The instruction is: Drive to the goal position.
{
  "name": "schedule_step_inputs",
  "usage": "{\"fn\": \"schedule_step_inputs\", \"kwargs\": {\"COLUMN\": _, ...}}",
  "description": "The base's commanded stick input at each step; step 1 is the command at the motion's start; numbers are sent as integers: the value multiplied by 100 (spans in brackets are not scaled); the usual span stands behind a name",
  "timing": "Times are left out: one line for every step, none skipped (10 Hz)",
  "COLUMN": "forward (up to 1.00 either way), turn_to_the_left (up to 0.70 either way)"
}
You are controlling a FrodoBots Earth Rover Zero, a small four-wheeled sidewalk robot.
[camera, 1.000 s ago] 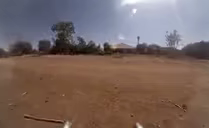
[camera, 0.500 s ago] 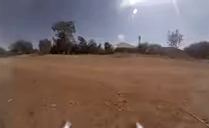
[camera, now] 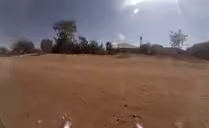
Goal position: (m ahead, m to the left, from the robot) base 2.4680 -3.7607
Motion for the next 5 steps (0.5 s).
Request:
{"fn": "schedule_step_inputs", "kwargs": {"forward": 70, "turn_to_the_left": 0}}
{"fn": "schedule_step_inputs", "kwargs": {"forward": 70, "turn_to_the_left": 0}}
{"fn": "schedule_step_inputs", "kwargs": {"forward": 70, "turn_to_the_left": 0}}
{"fn": "schedule_step_inputs", "kwargs": {"forward": 70, "turn_to_the_left": 0}}
{"fn": "schedule_step_inputs", "kwargs": {"forward": 70, "turn_to_the_left": 0}}
